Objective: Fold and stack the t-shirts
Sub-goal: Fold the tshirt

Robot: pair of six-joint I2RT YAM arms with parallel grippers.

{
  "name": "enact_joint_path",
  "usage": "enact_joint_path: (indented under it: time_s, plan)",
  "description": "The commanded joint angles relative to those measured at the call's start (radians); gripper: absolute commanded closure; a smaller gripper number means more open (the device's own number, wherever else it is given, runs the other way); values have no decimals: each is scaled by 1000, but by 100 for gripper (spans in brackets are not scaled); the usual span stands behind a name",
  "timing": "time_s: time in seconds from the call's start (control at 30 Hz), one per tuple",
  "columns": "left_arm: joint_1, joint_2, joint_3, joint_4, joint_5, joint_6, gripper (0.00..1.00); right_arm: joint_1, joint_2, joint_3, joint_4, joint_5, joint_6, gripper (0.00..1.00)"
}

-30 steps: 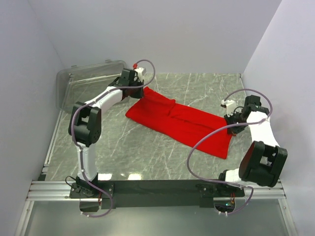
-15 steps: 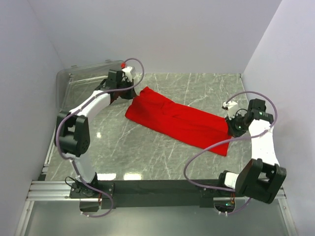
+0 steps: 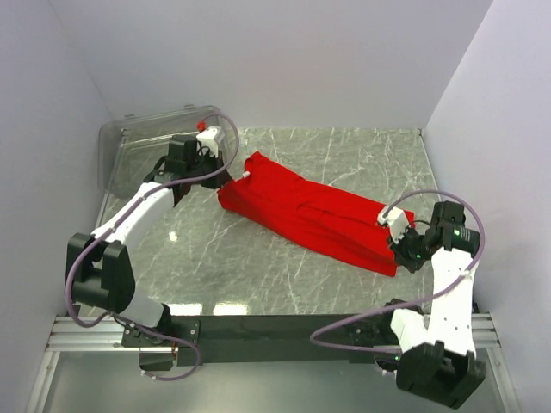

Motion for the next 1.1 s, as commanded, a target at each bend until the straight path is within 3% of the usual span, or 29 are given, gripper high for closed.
enact_joint_path:
  time_s: [0.0,0.3,0.67,0.93,1.07]
  plan:
    - [12,-82,-49,28,19,20,99,-8,-69,18,-141,-31,-106,100]
    - [23,-194,-190,51,-91,-16,99,-8,-216,-23,-198,30,-120,100]
    - [32,-310,-307,74,-260,-72,99,-6,-351,35,-197,-22,-60,100]
    - [35,-303,-336,87,-257,-118,99,-3,-526,-92,-200,67,-158,100]
    - [37,-301,-341,94,-235,-126,99,0,-481,-104,-200,56,-221,100]
